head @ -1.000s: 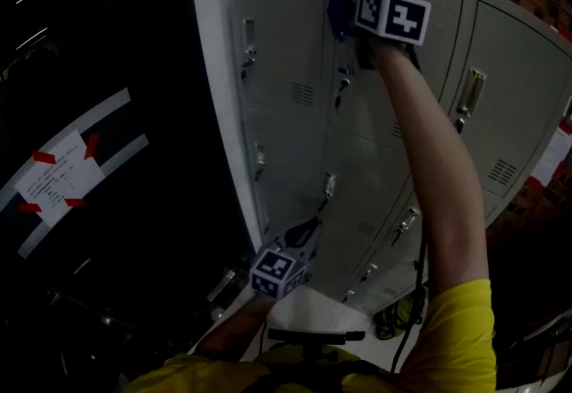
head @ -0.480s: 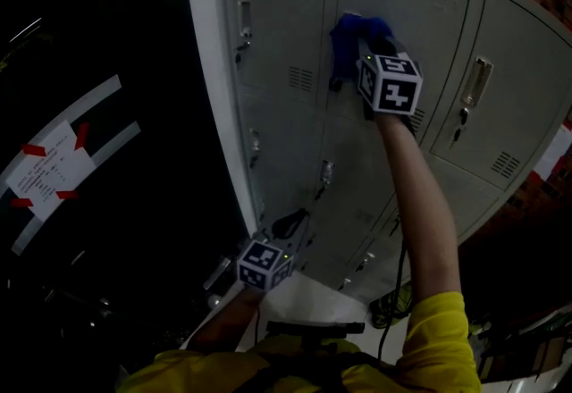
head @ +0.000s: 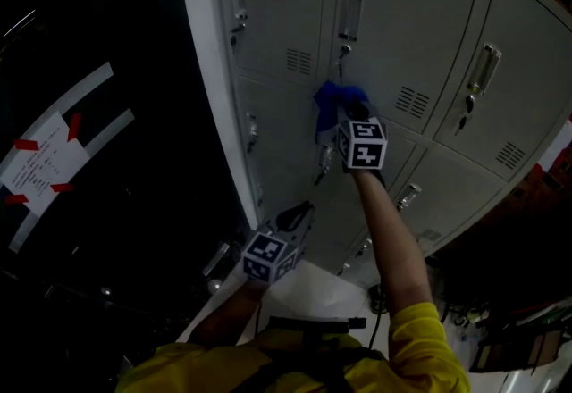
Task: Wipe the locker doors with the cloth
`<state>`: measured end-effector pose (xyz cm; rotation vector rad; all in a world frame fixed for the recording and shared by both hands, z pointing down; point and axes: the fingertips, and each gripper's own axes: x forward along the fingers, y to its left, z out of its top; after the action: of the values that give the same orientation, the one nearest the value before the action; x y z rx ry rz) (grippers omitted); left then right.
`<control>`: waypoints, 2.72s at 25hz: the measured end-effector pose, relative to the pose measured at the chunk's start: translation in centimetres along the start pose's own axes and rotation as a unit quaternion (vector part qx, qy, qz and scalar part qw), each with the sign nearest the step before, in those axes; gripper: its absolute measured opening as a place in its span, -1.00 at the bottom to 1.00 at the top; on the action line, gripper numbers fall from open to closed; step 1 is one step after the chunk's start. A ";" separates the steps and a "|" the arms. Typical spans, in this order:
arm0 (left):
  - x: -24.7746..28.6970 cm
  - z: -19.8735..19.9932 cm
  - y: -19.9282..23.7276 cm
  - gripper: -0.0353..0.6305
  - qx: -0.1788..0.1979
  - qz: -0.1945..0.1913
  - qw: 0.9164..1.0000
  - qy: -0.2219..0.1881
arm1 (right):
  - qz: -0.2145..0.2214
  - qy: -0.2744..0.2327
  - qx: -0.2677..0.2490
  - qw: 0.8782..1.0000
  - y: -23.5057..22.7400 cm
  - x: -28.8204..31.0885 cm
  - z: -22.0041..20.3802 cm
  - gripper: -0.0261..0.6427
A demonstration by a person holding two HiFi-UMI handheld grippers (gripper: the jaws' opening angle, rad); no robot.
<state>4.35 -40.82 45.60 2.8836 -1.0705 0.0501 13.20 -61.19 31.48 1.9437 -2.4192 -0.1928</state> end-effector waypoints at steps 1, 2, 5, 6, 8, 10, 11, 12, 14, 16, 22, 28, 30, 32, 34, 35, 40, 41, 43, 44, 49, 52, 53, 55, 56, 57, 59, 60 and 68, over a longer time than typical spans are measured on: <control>-0.1 0.0 0.2 -0.85 -0.001 0.003 1.000 0.000 | 0.005 -0.003 0.004 1.000 0.2 -0.1 -0.5 -0.72; -0.2 -0.2 0.4 -0.85 -0.002 0.006 1.000 0.001 | 0.011 -0.013 0.004 1.000 0.4 -0.5 -0.5 -0.72; -0.7 0.3 0.7 -0.85 -0.001 0.013 1.000 -0.008 | 0.028 -0.063 0.000 0.998 0.6 -5.5 1.2 -0.72; -1.0 0.8 0.7 -0.85 0.000 0.015 1.000 -0.016 | 0.032 -0.074 0.007 0.997 0.6 -8.5 1.2 -0.72; -2.0 1.6 0.9 -0.85 0.003 0.022 0.999 -0.028 | 0.041 -0.089 0.030 0.995 1.5 -15.7 -0.2 -0.72; -3.1 1.6 1.3 -0.85 0.004 0.025 0.999 -0.029 | 0.033 -0.084 0.054 0.994 2.7 -22.4 -2.9 -0.72; -3.5 1.4 1.6 -0.85 0.006 0.025 0.999 -0.028 | 0.021 -0.068 0.066 0.995 2.8 -24.9 -4.7 -0.71; -3.7 1.0 1.8 -0.85 0.008 0.023 0.999 -0.026 | 0.006 -0.052 0.075 0.996 2.6 -26.8 -6.4 -0.72; -3.8 0.3 1.7 -0.85 0.008 0.014 1.000 -0.024 | -0.025 -0.032 0.080 0.996 1.4 -29.8 -8.9 -0.71; -4.1 -0.3 1.2 -0.85 0.003 0.002 1.000 -0.023 | -0.041 -0.023 0.087 0.995 0.7 -31.7 -10.6 -0.71; -6.5 -1.0 -0.8 -0.85 0.003 -0.016 0.999 -0.035 | -0.038 -0.023 0.088 0.995 3.8 -34.8 -11.2 -0.71; -8.0 0.8 -7.6 -0.89 0.023 -0.037 0.999 -0.028 | -0.093 -0.022 0.064 0.993 3.1 -40.7 -10.1 -0.71; -9.6 2.5 -11.1 -0.89 0.029 -0.051 0.997 -0.052 | -0.105 -0.036 0.073 0.991 3.7 -44.1 -9.2 -0.71; -12.5 3.2 -14.4 -0.89 0.039 -0.059 0.995 -0.069 | -0.118 -0.034 0.072 0.990 5.1 -48.5 -9.0 -0.71; -15.9 3.2 -17.5 -0.89 0.066 -0.054 0.993 -0.076 | -0.128 -0.032 0.069 0.989 6.7 -53.3 -9.0 -0.71; -17.7 2.9 -19.1 -0.89 0.062 -0.057 0.993 -0.079 | -0.133 -0.033 0.074 0.988 7.4 -56.0 -9.1 -0.71; -26.5 -0.7 -27.3 -0.89 -0.089 -0.092 0.989 -0.080 | -0.156 -0.033 0.131 0.978 11.5 -69.8 -9.7 -0.71; -28.0 -1.5 -28.8 -0.89 -0.100 -0.090 0.988 -0.072 | -0.157 -0.031 0.141 0.977 12.3 -72.0 -9.8 -0.71; -30.6 -2.9 -31.4 -0.89 -0.118 -0.095 0.987 -0.054 | -0.161 -0.022 0.156 0.974 13.8 -75.9 -10.0 -0.71; -31.8 -3.3 -32.6 -0.89 -0.113 -0.097 0.988 -0.046 | -0.164 -0.017 0.159 0.973 14.6 -77.6 -10.0 -0.71; -37.1 -2.6 -36.4 -0.89 -0.051 -0.103 0.992 -0.046 | -0.186 -0.009 0.158 0.970 17.5 -83.3 -8.7 -0.72; -38.8 -2.1 -36.1 -0.89 -0.073 -0.099 0.991 -0.053 | -0.196 -0.013 0.154 0.968 18.7 -84.6 -7.7 -0.72; -39.4 -1.9 -35.8 -0.89 -0.071 -0.095 0.991 -0.054 | -0.197 -0.014 0.154 0.968 19.1 -84.7 -7.5 -0.72; -40.9 -1.4 -35.4 -0.89 -0.051 -0.092 0.993 -0.052 | -0.194 -0.013 0.155 0.969 20.7 -84.7 -7.0 -0.72; -41.8 -1.1 -35.0 -0.89 -0.038 -0.090 0.994 -0.053 | -0.191 -0.012 0.153 0.970 21.7 -84.6 -6.7 -0.72; -42.6 -1.0 -34.5 -0.89 -0.026 -0.086 0.994 -0.056 | -0.188 -0.012 0.150 0.971 22.6 -84.4 -6.5 -0.72; -43.7 -1.1 -33.3 -0.89 -0.019 -0.075 0.995 -0.061 | -0.184 -0.012 0.152 0.971 23.9 -83.9 -6.4 -0.72; -44.2 -1.3 -32.8 -0.89 -0.020 -0.072 0.995 -0.059 | -0.182 -0.011 0.157 0.971 24.4 -83.6 -6.5 -0.72; -46.4 -2.0 -31.4 -0.89 -0.027 -0.088 0.995 -0.043 | -0.176 0.000 0.163 0.971 27.5 -83.3 -6.4 -0.72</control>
<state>-10.29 13.24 43.60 2.9417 -0.8106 -0.1110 5.32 25.31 45.45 2.5029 -2.1962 0.2124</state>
